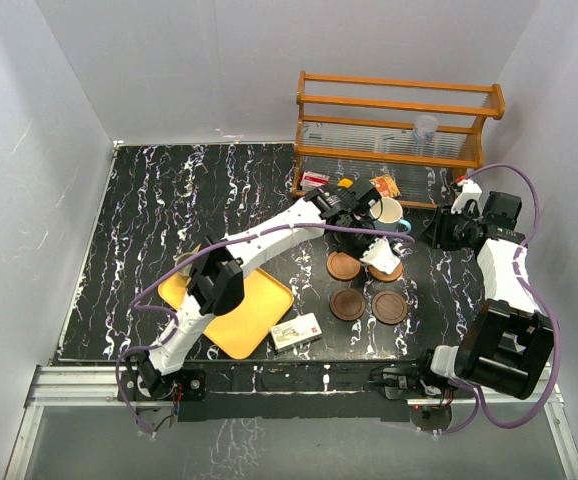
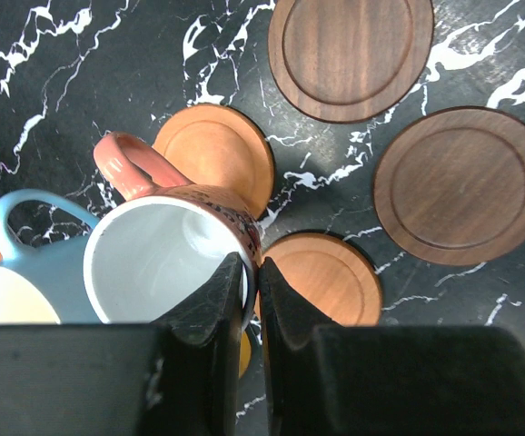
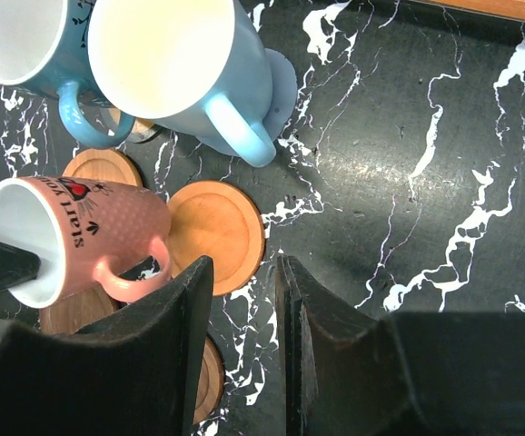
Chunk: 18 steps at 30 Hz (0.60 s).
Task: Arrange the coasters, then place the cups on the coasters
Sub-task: Place the cup on the coaster.
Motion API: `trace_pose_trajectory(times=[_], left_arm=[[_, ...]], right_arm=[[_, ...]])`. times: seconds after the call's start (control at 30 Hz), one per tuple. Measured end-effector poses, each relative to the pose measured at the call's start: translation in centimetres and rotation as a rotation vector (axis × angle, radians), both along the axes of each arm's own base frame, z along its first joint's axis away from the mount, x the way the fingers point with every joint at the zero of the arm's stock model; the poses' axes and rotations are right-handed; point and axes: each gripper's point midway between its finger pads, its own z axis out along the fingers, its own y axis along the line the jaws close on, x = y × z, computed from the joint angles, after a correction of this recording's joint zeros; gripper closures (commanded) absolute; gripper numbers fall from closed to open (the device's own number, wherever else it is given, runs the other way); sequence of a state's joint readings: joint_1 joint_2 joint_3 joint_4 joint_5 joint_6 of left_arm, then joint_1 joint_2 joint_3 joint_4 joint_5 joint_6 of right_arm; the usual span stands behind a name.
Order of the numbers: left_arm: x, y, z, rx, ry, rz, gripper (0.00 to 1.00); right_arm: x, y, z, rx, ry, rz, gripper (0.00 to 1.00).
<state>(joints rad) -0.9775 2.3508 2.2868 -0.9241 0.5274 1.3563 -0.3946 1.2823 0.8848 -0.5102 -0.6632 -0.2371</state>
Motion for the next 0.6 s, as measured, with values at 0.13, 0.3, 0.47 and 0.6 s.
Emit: trace_pose_trajectory(times=[0.13,0.3,0.47,0.6], left_arm=[[0.1,-1.0,-0.8,-0.014,0.001,-0.038,1.0],[-0.2,-1.6,-1.3,-0.025,0.011,-0.069,1.0],[-0.6,-2.2,-1.3,-0.042,0.019,-0.094,1.0],[-1.1,-2.4,-2.1,-0.037,0.038,-0.107,1.0]], right_arm=[[0.0,-0.2,-0.3,-0.009,0.0,-0.007,0.68],[-0.1,-0.2,-0.5,-0.01,0.004,-0.009,0.68],[-0.1,-0.2,-0.5,-0.01,0.004,-0.009,0.68],[-0.1,-0.2,-0.5,-0.01,0.004,-0.008,0.68]])
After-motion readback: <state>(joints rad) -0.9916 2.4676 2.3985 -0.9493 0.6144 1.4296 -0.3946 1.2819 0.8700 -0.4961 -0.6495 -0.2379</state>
